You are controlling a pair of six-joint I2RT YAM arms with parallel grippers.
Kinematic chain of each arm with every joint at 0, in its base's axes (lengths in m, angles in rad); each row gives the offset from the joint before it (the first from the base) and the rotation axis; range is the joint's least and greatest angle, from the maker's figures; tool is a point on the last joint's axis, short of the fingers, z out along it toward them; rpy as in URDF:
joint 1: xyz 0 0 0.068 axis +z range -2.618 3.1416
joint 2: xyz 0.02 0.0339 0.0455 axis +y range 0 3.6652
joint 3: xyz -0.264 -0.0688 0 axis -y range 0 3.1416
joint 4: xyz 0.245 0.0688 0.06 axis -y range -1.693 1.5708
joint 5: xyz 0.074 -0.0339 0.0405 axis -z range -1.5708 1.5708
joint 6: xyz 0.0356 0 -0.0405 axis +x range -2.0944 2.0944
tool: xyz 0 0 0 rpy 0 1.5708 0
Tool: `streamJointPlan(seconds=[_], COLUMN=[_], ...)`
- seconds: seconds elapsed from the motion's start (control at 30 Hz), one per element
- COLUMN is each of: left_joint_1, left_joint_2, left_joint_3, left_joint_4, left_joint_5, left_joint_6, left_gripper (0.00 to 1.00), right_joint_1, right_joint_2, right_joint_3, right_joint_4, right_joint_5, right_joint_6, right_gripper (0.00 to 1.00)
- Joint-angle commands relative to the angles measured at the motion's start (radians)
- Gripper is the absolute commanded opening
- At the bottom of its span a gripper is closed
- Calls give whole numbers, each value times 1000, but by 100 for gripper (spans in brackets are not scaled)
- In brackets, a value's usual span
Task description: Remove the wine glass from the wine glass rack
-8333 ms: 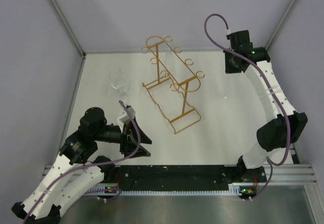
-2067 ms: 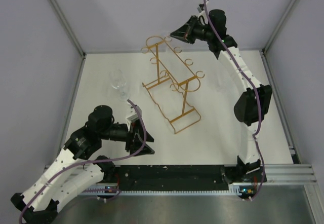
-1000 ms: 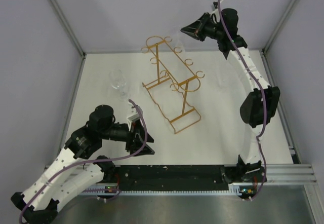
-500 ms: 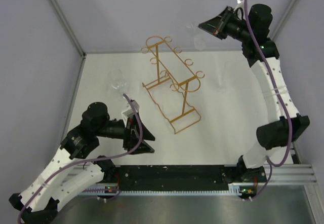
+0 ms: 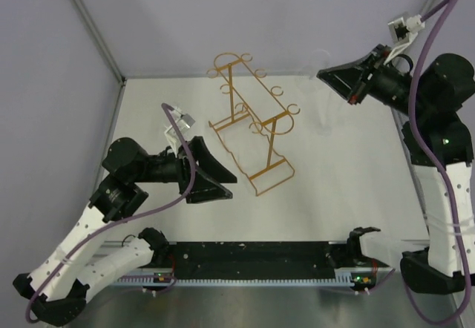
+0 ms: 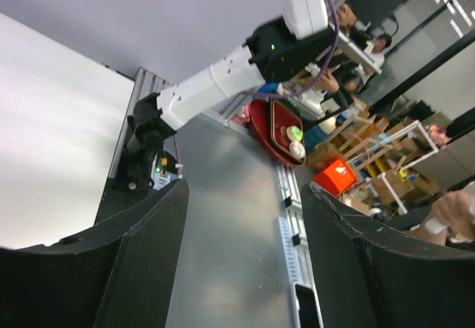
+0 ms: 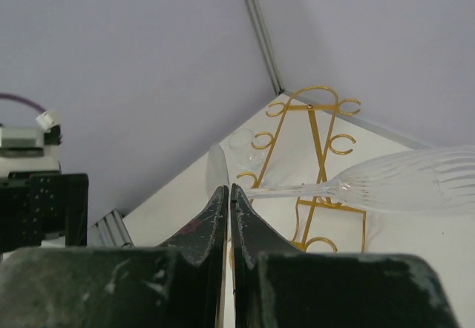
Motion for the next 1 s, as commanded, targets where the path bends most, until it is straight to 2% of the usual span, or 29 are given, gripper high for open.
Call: streamJointPlan(seconds=[0.0, 0.3, 0.4, 0.63, 0.97], left_joint_1=[-3, -3, -3, -3, -3], left_joint_2=[35, 108, 124, 174, 193], left_joint_3=[19, -21, -24, -24, -29], left_joint_4=[236, 415, 439, 457, 422], left_joint_5=[-81, -193, -214, -234, -244], left_joint_6=[-213, -434, -462, -492, -491], left_gripper=[68, 68, 69, 69, 69], right_joint_1=[23, 224, 314, 644, 939], right_joint_2=[-64, -201, -216, -175, -117], right_joint_3=[1, -83, -92, -86, -71], right_joint_4=[-116, -194, -225, -314, -328], right_joint_5=[-87, -94, -54, 234, 607], right_joint_6=[-191, -426, -491, -645, -807], right_gripper=[0, 0, 0, 0, 0])
